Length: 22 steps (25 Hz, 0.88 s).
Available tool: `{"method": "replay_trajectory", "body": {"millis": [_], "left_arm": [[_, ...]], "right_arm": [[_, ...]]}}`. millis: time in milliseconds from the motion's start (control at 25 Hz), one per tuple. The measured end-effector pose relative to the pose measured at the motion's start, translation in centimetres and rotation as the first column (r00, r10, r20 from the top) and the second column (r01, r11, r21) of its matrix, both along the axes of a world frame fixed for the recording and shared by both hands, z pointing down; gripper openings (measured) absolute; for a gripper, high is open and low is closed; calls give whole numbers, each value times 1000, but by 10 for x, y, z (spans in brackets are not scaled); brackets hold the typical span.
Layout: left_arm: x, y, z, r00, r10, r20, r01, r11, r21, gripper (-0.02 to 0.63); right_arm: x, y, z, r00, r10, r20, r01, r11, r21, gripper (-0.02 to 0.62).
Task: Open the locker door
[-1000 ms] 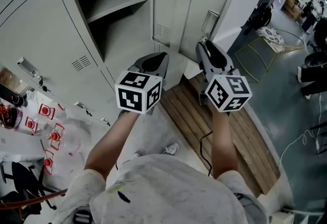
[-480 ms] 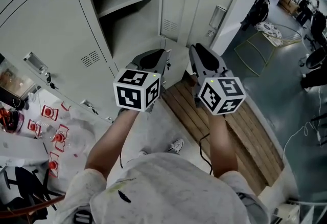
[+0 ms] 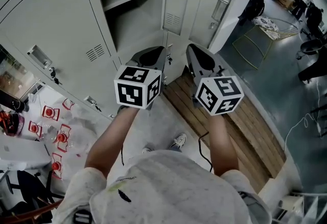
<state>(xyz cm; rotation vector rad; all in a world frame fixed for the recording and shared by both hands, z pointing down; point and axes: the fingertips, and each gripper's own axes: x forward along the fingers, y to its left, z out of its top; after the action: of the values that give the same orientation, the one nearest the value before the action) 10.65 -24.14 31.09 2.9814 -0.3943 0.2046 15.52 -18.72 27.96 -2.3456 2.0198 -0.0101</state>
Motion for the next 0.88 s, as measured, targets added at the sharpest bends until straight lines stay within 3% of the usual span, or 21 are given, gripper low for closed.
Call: {"method": "replay_trajectory", "body": {"millis": [880], "left_arm": [[-20, 3, 2, 999, 32, -14, -32, 999, 0, 8]], "right_arm": [[-29, 3, 11, 1000, 6, -10, -6, 999, -38, 3]]}}
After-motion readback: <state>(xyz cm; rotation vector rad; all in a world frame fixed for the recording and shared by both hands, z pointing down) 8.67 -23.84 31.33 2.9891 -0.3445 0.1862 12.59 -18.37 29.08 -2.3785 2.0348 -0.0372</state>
